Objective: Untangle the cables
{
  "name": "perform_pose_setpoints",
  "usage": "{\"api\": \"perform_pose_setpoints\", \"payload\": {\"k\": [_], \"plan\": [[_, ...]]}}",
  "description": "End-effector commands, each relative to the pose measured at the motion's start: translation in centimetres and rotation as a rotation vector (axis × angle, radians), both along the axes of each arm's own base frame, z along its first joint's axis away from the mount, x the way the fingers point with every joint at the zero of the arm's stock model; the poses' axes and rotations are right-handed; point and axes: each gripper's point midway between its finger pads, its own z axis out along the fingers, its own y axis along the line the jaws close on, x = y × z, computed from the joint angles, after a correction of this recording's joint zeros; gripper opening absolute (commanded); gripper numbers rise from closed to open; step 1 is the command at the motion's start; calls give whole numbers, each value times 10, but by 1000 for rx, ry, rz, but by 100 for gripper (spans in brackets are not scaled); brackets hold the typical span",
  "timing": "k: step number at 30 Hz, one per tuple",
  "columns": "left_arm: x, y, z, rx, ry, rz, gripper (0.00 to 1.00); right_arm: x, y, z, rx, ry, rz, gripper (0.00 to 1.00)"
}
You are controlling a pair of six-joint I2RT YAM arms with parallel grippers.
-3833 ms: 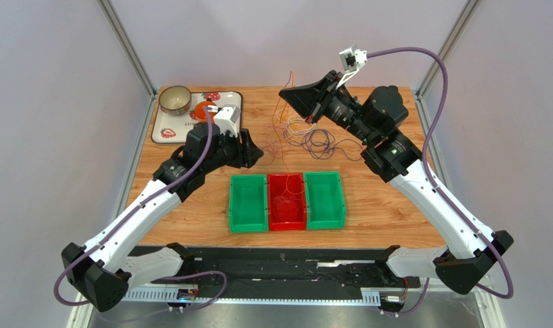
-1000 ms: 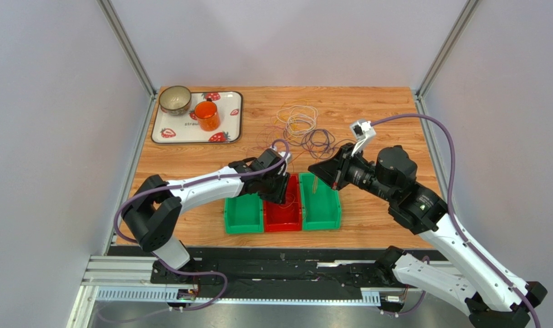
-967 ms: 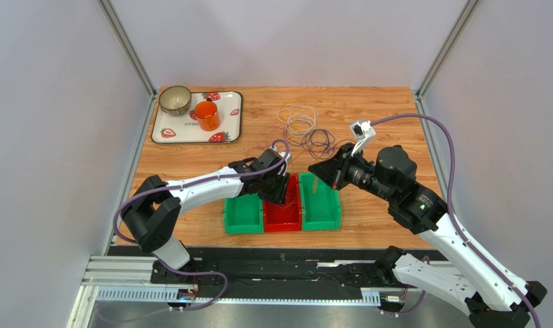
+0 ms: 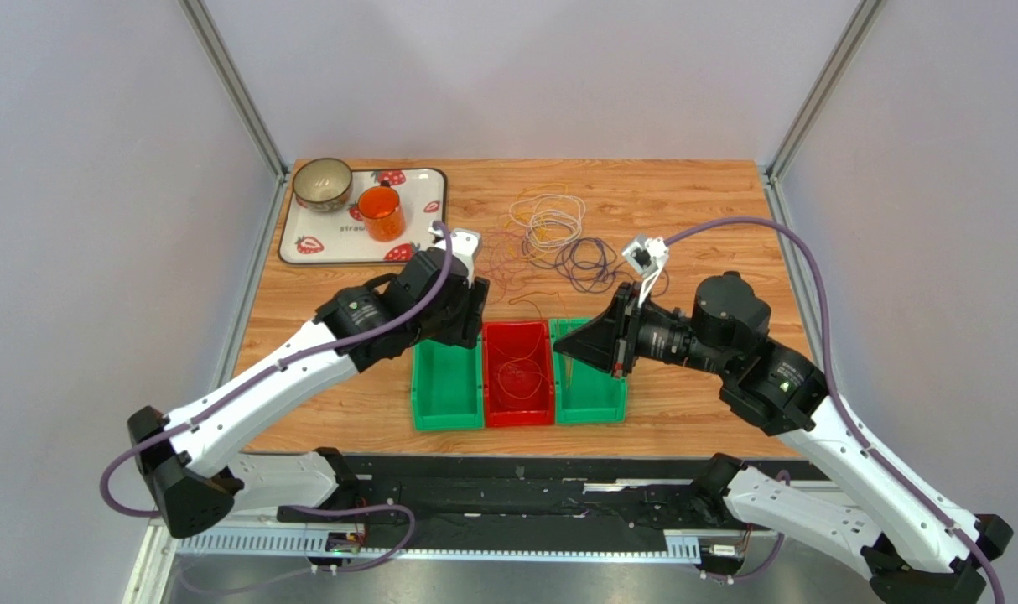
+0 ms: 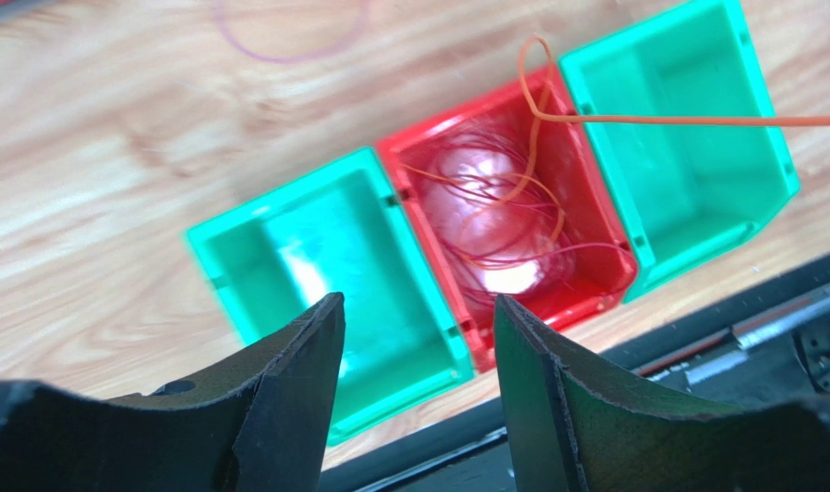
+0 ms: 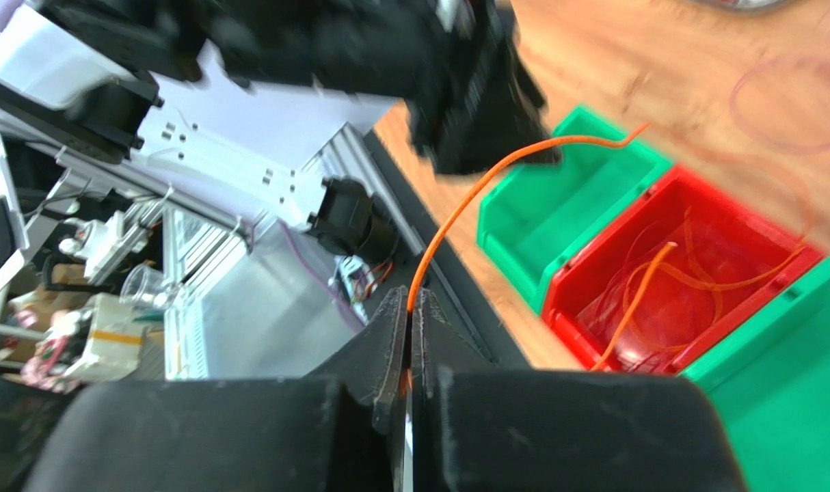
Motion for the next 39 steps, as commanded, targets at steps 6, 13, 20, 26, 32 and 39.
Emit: {"api": "perform_pose_setpoints", "payload": {"k": [6, 13, 20, 26, 32, 39], "plan": [[-1, 65, 54, 103, -177, 105, 67, -20, 18, -60, -24, 221, 7, 0], [4, 48, 48, 0, -165, 104, 67, -5, 29, -101, -42, 276, -50, 0], [27, -11, 31, -172, -155, 40, 65, 13, 32, -117, -96, 244, -115, 0], [45, -45, 5, -163, -120, -11, 62, 18, 35, -118, -117, 232, -119, 0], [71, -24, 30, -178, -245, 105, 62, 2, 27, -117, -119, 208, -56, 0], [77, -50, -4, -177, -95, 38, 45, -4, 13, -91, -60, 132, -68, 0]]}}
